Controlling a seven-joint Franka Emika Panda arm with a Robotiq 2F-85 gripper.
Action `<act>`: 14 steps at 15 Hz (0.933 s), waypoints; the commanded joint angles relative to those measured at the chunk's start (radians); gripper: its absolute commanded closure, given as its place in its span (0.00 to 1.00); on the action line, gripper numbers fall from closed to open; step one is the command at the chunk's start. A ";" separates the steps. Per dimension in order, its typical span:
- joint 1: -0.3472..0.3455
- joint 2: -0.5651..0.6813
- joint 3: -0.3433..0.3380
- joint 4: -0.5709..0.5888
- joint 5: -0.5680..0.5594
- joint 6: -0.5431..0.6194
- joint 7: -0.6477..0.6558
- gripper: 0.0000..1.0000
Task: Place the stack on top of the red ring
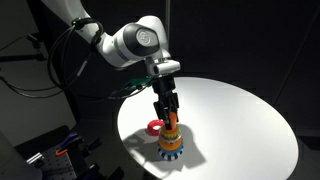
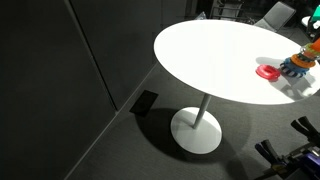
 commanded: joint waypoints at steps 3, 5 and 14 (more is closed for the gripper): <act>-0.027 -0.039 0.019 -0.027 -0.056 0.009 0.051 0.78; -0.025 -0.045 0.025 -0.025 -0.046 0.003 0.045 0.79; -0.014 -0.095 0.073 -0.018 -0.025 -0.017 0.036 0.79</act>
